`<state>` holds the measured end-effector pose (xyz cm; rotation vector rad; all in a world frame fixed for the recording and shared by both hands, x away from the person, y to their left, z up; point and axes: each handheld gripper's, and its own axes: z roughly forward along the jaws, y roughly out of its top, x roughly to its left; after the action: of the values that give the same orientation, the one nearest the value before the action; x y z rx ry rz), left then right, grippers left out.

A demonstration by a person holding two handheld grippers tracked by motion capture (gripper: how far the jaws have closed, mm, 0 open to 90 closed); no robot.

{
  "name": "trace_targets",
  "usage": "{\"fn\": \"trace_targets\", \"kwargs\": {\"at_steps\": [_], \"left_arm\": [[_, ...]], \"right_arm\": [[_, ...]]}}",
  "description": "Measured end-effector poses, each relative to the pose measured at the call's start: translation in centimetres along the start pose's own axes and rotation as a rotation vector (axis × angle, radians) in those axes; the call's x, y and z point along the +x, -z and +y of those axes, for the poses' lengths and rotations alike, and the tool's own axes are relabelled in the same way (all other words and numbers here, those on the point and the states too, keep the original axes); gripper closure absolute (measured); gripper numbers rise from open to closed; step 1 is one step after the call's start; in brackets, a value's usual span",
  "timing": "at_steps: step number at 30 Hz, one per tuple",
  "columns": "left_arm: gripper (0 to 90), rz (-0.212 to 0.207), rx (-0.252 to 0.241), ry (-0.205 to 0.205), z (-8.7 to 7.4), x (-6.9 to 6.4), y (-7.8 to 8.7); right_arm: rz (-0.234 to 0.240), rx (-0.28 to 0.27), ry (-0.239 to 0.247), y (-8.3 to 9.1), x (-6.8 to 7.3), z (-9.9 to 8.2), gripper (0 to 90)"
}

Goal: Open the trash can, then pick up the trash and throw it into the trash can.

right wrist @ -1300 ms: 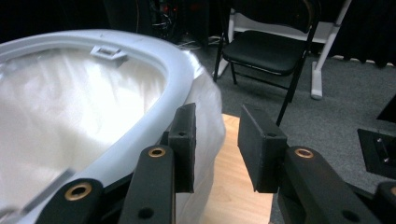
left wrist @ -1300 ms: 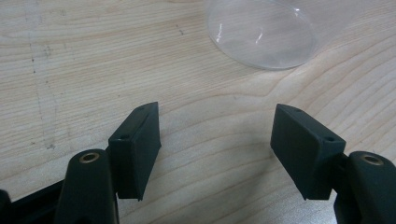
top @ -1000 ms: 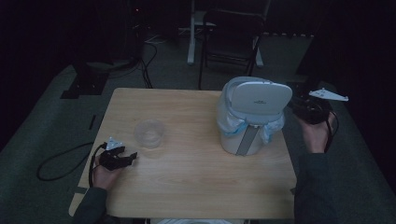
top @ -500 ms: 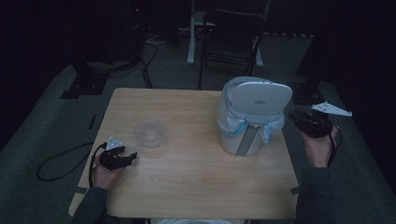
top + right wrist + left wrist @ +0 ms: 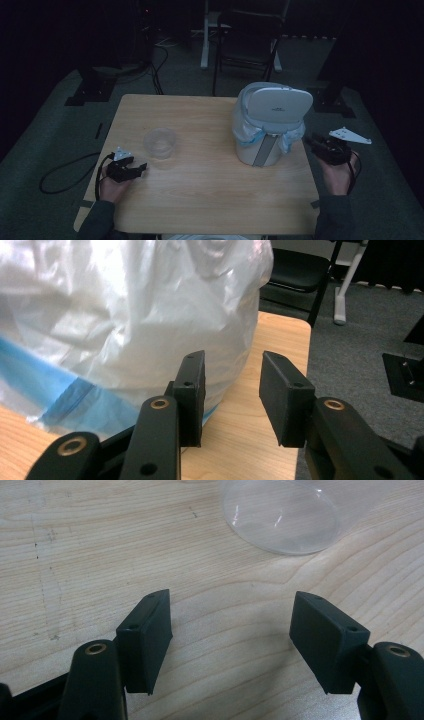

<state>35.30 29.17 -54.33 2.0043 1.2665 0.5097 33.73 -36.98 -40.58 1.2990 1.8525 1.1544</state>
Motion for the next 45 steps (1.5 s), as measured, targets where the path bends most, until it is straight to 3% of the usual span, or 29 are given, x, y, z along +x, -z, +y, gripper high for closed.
{"fn": "trace_targets", "kwargs": {"at_steps": [13,18,23,31,36,41,42,45], "left_arm": [[34.0,0.005,0.001,-0.003,0.0,-0.1,0.0],[35.2,0.002,-0.003,0.012,0.0,0.0,0.1],[40.3,-0.013,-0.002,0.037,0.0,0.2,0.3],[41.6,-0.007,-0.044,0.035,0.4,-0.1,1.1],[42.4,0.002,-0.089,0.036,1.1,-0.2,1.9],[44.0,0.023,-0.114,0.017,2.0,-0.1,2.6],[44.7,0.03,-0.14,0.014,2.9,0.0,3.0],[44.9,0.017,-0.153,0.014,3.9,0.0,3.0]], "right_arm": [[0.018,0.021,0.015,-0.1,1.2,-2.5,59.0],[0.05,0.036,0.031,0.2,2.3,-4.5,57.3],[0.092,0.05,0.046,-0.7,3.4,-5.9,55.8],[0.135,0.11,0.08,-2.8,4.9,-7.6,54.4],[0.142,0.11,0.094,-3.1,5.2,-8.1,53.8],[0.155,0.115,0.092,-3.4,5.4,-8.7,53.8],[0.162,0.123,0.102,-3.6,5.7,-9.0,53.8],[0.171,0.119,0.105,-3.7,5.9,-9.2,53.9]]}}
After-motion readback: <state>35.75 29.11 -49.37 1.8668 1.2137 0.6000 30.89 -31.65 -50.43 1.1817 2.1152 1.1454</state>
